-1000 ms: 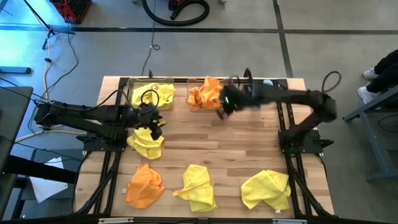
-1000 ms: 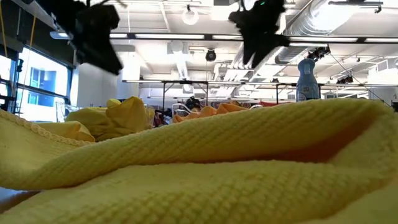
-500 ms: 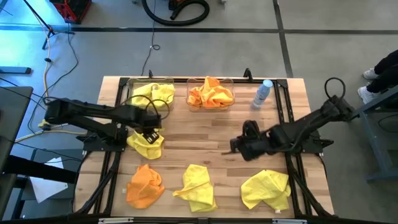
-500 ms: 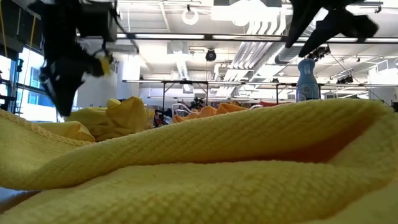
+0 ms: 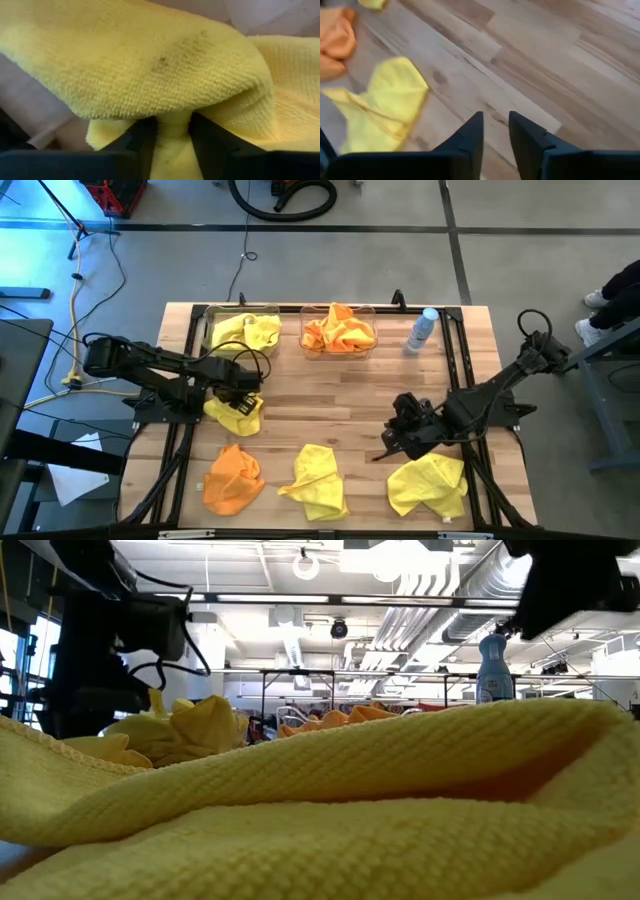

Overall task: Sort microfiber towel by color & place in baskets
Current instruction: Put the yellow microfiber towel into the left transparent bin

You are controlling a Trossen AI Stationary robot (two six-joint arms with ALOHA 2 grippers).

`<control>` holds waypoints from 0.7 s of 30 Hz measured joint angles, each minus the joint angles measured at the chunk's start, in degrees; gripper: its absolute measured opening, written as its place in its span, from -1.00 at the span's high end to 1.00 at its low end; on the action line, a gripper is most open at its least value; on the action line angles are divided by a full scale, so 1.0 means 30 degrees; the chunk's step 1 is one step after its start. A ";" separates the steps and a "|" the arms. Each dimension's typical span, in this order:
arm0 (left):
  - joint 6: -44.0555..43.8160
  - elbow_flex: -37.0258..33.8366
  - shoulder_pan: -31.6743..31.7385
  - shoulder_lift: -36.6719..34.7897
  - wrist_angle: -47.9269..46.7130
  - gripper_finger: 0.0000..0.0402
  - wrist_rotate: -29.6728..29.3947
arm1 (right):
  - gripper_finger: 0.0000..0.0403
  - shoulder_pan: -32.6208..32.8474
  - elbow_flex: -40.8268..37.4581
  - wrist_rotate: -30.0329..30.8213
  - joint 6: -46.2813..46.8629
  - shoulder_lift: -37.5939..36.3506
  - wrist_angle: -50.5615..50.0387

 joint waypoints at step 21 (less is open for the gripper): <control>-0.5546 0.9297 -0.2752 -0.0248 -0.2125 1.00 -0.1767 | 0.99 -0.0705 -0.8143 0.0183 -1.0719 -1.3396 0.3427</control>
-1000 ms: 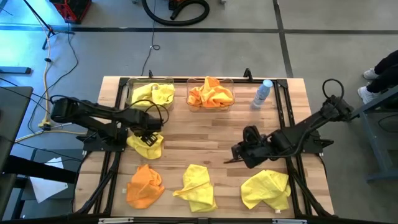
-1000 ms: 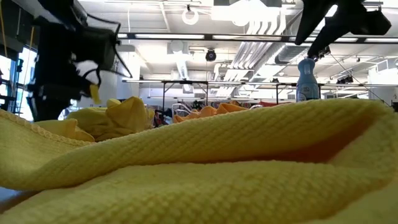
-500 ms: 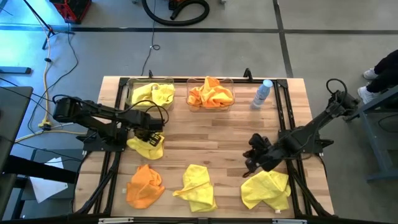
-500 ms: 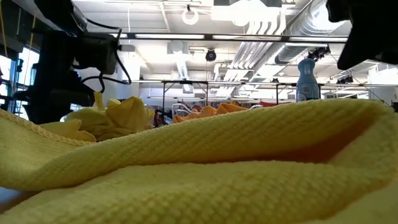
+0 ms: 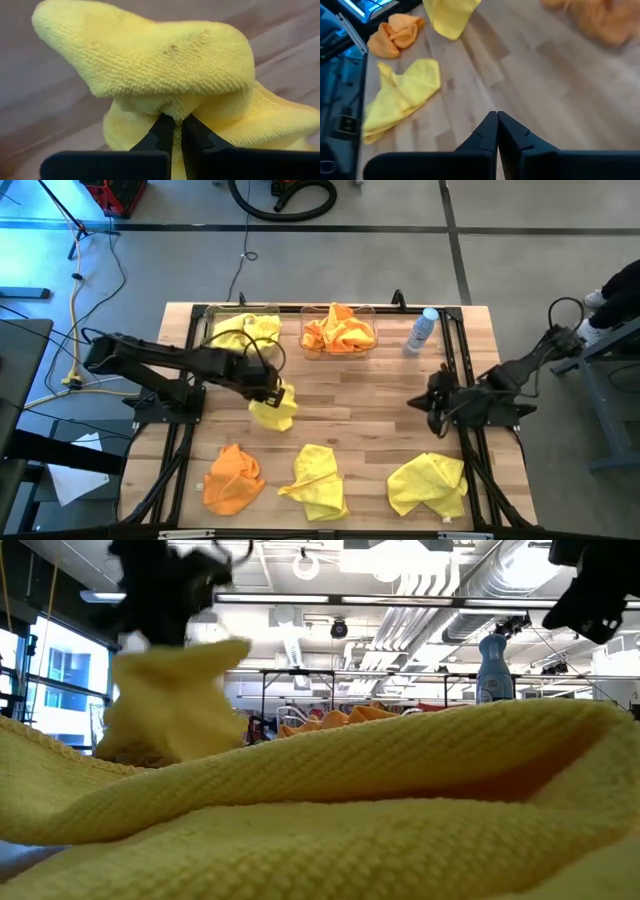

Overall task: Sort microfiber towel by color & place in baskets
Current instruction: Put the yellow microfiber towel into the left transparent bin

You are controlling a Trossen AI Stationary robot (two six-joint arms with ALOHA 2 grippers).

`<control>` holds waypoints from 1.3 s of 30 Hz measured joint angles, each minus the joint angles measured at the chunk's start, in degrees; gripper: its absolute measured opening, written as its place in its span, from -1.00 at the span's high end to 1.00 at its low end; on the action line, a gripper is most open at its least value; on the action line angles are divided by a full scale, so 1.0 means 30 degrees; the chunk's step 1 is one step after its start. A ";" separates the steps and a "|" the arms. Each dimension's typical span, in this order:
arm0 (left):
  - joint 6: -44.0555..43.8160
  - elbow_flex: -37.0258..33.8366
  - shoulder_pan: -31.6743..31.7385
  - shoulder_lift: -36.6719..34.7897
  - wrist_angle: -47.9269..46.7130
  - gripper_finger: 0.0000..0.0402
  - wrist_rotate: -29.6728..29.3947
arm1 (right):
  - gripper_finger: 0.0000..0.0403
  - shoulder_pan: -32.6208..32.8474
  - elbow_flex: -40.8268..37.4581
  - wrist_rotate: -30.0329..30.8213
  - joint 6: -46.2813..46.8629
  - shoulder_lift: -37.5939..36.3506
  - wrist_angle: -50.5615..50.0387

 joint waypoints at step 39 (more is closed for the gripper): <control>1.8316 0.5397 1.8054 0.5912 -0.4526 0.97 -0.3559 | 1.00 -0.1871 -0.0015 0.6306 0.3523 -0.0518 -0.2687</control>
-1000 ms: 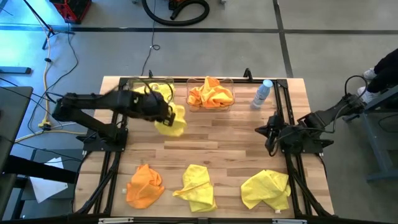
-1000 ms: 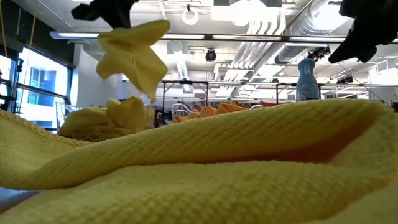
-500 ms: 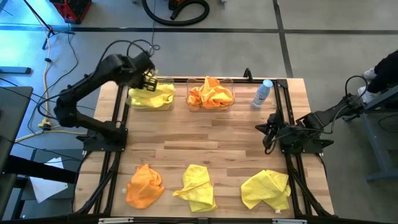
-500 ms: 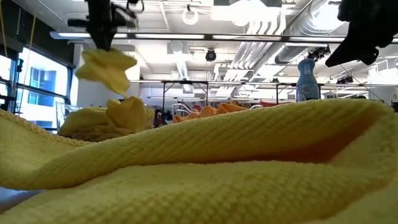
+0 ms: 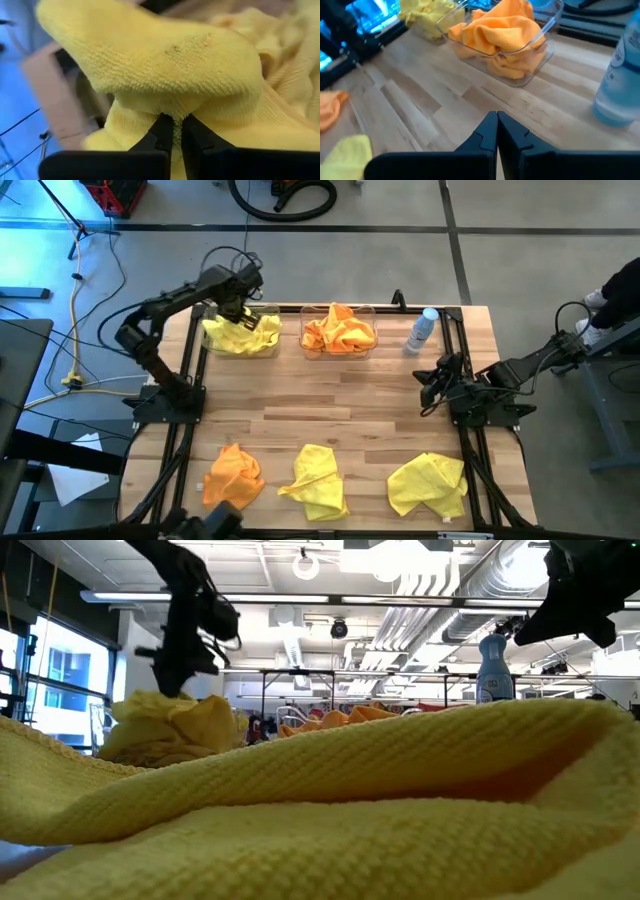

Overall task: Sort microfiber towel by color & place in baskets
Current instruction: Put the yellow microfiber towel into the left transparent bin

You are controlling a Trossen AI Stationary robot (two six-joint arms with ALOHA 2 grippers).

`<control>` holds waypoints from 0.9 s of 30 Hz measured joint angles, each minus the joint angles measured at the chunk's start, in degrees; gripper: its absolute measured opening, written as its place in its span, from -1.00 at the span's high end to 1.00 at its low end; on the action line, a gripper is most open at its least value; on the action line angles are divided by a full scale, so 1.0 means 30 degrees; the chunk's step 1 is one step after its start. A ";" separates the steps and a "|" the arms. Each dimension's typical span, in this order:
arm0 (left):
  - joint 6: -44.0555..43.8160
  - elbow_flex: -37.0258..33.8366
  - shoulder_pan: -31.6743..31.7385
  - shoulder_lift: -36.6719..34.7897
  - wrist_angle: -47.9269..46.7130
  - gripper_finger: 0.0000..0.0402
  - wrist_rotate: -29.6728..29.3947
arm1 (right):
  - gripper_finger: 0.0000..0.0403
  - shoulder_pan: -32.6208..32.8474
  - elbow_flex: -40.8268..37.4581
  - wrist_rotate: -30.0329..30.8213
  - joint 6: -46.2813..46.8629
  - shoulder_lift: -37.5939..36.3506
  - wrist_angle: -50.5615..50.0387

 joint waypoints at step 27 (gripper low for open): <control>-0.3447 0.0462 -0.0214 -0.3690 -0.1177 0.26 0.1523 | 1.00 0.0000 0.0007 0.0117 0.2339 0.1982 -0.0322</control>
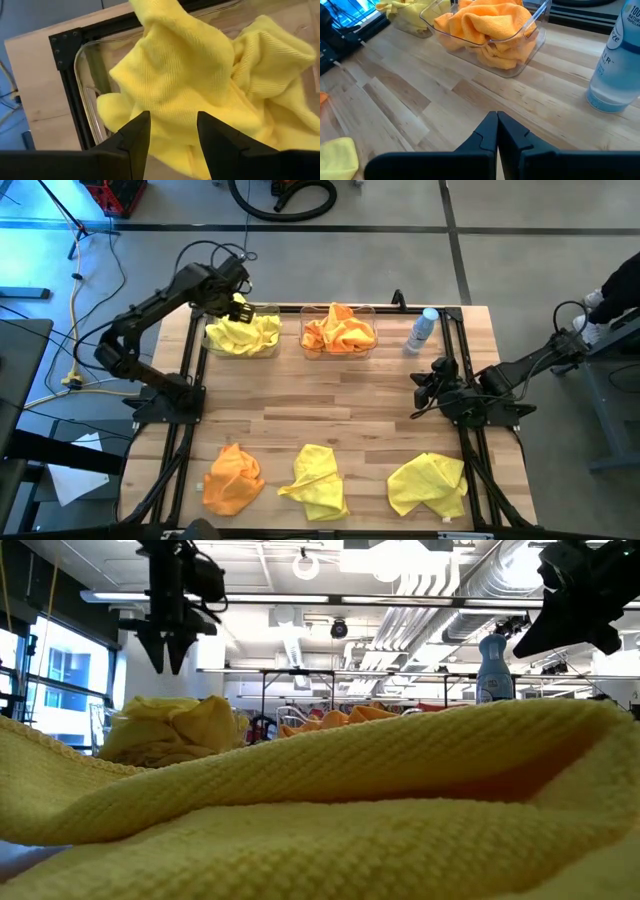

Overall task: Sort microfiber towel by color & place in baskets
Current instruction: Put the yellow microfiber towel into the left transparent bin

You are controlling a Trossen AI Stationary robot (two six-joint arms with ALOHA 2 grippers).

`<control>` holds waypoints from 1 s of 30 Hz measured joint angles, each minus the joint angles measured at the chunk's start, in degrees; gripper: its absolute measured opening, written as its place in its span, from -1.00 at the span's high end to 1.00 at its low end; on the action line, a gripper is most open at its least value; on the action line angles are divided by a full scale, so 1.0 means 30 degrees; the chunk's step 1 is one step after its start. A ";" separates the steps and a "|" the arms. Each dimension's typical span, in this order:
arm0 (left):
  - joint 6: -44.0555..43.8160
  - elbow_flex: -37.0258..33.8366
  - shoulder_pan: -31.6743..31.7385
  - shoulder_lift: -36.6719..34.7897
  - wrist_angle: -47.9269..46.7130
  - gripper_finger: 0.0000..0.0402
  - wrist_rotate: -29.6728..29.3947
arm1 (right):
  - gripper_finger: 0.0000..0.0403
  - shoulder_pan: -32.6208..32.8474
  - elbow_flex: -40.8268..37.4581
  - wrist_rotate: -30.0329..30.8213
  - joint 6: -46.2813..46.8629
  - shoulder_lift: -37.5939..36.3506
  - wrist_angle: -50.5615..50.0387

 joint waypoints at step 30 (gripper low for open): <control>-0.0040 -0.5462 0.1542 0.1184 0.4994 0.31 0.1860 | 1.00 0.0000 0.0000 -0.0421 0.0788 0.0000 -0.0044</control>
